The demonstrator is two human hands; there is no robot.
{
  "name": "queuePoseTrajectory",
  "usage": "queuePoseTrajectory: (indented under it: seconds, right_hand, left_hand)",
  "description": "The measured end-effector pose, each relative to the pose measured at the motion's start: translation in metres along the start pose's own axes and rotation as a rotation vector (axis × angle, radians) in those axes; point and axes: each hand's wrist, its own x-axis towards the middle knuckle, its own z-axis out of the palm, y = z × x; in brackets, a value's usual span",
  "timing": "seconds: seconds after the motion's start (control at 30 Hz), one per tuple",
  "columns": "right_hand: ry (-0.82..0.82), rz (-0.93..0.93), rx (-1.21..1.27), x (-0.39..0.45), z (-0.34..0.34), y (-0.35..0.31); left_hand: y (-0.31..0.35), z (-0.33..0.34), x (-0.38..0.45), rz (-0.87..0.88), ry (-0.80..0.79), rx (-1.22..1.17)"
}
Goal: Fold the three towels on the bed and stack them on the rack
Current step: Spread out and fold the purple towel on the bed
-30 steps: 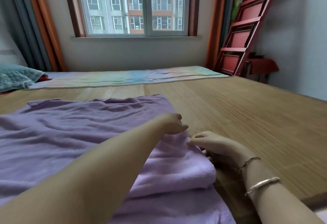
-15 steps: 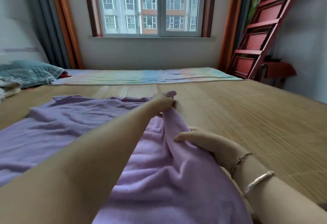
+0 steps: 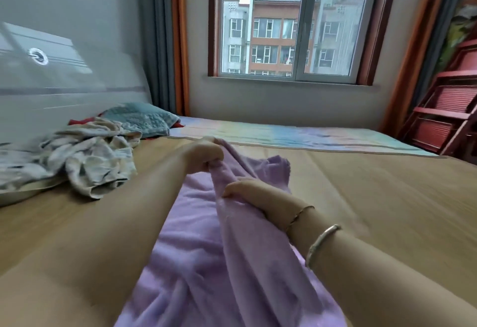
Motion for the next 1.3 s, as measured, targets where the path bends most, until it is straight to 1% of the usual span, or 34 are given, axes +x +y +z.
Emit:
queuePoseTrajectory:
  seconds: [0.07, 0.17, 0.2, 0.3, 0.37, 0.47, 0.53, 0.6, 0.67, 0.73, 0.8, 0.87, 0.93, 1.0, 1.07, 1.17, 1.23, 1.3]
  right_hand:
    - [-0.014, -0.004, 0.032, 0.022, 0.034, -0.006]
    - [-0.052, -0.060, 0.174, 0.057, 0.076, -0.004]
    - [-0.059, -0.059, 0.162, 0.066, 0.088, -0.005]
    - [-0.011, 0.044, -0.063, 0.084, 0.104, -0.010]
    - [0.005, 0.075, -0.082, 0.096, 0.115, -0.014]
    - [0.021, 0.061, -0.077, 0.107, 0.130, -0.020]
    - [-0.028, 0.082, -0.033, 0.112, 0.141, -0.016]
    - [-0.139, 0.169, 0.047, 0.114, 0.151, -0.010]
    - [-0.177, 0.226, 0.128, 0.113, 0.159, -0.004]
    - [-0.155, 0.213, 0.222, 0.111, 0.157, -0.001]
    - [-0.152, 0.193, 0.276, 0.106, 0.150, -0.003]
    - [-0.156, 0.212, 0.302, 0.096, 0.148, -0.007]
    - [-0.136, 0.249, 0.302, 0.082, 0.153, -0.013]
    - [-0.124, 0.276, 0.323, 0.061, 0.158, -0.020]
    - [-0.173, 0.278, 0.416, 0.040, 0.164, -0.026]
    - [-0.258, 0.253, 0.526, 0.009, 0.170, -0.029]
    - [-0.215, 0.218, 0.453, 0.001, 0.169, -0.028]
    - [-0.108, 0.151, 0.266, -0.006, 0.165, -0.024]
  left_hand:
    - [-0.027, -0.025, -0.001, -0.041, 0.035, 0.046]
    - [-0.070, -0.056, 0.007, -0.121, 0.046, 0.030]
    - [-0.084, -0.063, 0.012, -0.138, 0.042, 0.023]
    - [-0.105, -0.070, 0.023, -0.095, 0.035, -0.004]
    - [-0.112, -0.076, 0.032, -0.053, 0.040, -0.055]
    - [-0.125, -0.085, 0.048, -0.021, 0.030, -0.139]
    - [-0.141, -0.088, 0.048, -0.053, 0.039, -0.166]
    - [-0.162, -0.090, 0.040, -0.145, 0.066, -0.172]
    - [-0.176, -0.094, 0.024, -0.239, 0.123, -0.192]
    - [-0.180, -0.099, 0.006, -0.286, 0.152, -0.212]
    - [-0.173, -0.102, -0.014, -0.285, 0.131, -0.166]
    - [-0.161, -0.102, -0.045, -0.300, 0.101, -0.092]
    - [-0.156, -0.099, -0.072, -0.357, 0.069, -0.022]
    - [-0.153, -0.095, -0.097, -0.444, 0.049, -0.010]
    - [-0.148, -0.091, -0.116, -0.516, 0.032, -0.052]
    - [-0.144, -0.090, -0.147, -0.551, 0.074, -0.084]
    - [-0.142, -0.092, -0.163, -0.543, 0.093, -0.075]
    - [-0.140, -0.090, -0.180, -0.554, 0.068, -0.032]
